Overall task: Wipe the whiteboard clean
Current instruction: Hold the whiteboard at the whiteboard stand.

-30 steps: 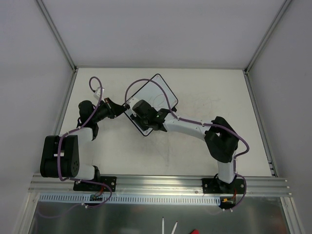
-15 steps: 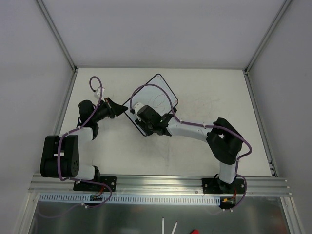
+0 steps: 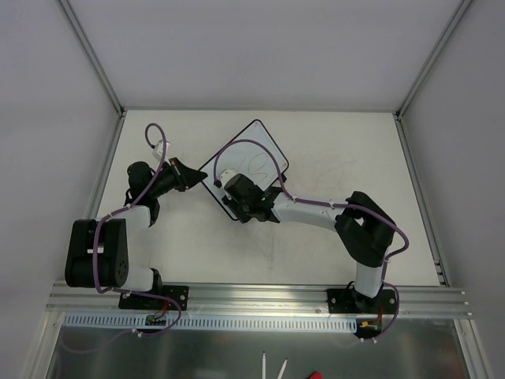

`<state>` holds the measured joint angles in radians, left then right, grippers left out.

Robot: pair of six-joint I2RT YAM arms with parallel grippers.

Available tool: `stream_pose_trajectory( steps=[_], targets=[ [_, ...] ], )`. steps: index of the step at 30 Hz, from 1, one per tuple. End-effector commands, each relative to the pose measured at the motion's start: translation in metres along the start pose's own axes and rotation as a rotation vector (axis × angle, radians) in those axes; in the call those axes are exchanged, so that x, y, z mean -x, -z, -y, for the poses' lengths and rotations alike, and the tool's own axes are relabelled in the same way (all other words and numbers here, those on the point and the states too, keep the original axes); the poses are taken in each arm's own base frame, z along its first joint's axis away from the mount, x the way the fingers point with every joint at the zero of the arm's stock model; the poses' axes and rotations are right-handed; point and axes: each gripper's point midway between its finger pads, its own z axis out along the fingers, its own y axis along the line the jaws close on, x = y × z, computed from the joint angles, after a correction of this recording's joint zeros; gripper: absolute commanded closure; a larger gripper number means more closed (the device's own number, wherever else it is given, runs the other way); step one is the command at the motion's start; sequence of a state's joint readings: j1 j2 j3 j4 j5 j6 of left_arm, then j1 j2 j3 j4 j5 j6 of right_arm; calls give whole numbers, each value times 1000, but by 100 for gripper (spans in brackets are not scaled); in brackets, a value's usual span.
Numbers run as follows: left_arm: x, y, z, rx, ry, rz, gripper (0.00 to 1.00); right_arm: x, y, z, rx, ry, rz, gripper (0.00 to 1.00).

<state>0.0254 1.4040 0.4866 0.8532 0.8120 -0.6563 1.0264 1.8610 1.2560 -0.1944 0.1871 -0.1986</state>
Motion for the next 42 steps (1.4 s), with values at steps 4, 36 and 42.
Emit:
stream_pose_trajectory(
  steps=[4,36,42],
  targets=[
    [19,-4,20,-74,-95,26,100,14,11,1,-3,15,1,100],
    [18,-3,19,-64,-96,26,100,138,-4,-7,37,48,112,100],
    [17,-3,19,-66,-93,23,100,158,1,-4,35,35,155,99]
  ],
)
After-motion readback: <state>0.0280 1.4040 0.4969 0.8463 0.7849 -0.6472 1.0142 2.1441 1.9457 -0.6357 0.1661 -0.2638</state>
